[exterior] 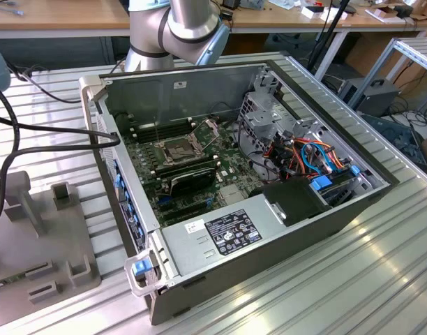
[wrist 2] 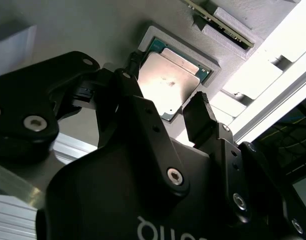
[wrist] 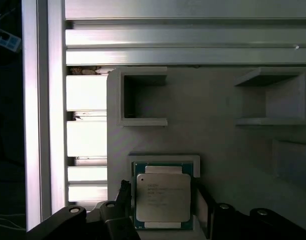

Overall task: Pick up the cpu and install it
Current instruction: 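Pick up the cpu and move it towards the insertion slot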

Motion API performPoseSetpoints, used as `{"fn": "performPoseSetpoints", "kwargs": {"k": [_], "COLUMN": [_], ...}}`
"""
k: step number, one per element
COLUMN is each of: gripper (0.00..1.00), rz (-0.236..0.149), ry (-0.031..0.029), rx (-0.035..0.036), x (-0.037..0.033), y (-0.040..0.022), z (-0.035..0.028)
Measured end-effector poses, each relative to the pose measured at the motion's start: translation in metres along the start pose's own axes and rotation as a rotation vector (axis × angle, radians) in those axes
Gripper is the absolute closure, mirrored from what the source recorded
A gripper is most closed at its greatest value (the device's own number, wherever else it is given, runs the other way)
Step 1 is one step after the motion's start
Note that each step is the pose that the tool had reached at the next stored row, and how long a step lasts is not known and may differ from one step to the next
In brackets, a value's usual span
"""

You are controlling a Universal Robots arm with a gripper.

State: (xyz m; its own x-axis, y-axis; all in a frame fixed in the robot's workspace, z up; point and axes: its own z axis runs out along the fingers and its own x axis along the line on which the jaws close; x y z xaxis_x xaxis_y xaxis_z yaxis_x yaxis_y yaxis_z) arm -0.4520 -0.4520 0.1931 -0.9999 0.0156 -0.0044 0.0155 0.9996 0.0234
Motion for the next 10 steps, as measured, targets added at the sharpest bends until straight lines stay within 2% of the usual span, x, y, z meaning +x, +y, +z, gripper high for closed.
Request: {"fn": "performPoseSetpoints", "kwargs": {"k": [10], "gripper": [0.38], "rz": [0.0], "ry": [0.0002], "rx": [0.0001], "x": [-0.0003], "y": [-0.0001], "z": [-0.0001]}}
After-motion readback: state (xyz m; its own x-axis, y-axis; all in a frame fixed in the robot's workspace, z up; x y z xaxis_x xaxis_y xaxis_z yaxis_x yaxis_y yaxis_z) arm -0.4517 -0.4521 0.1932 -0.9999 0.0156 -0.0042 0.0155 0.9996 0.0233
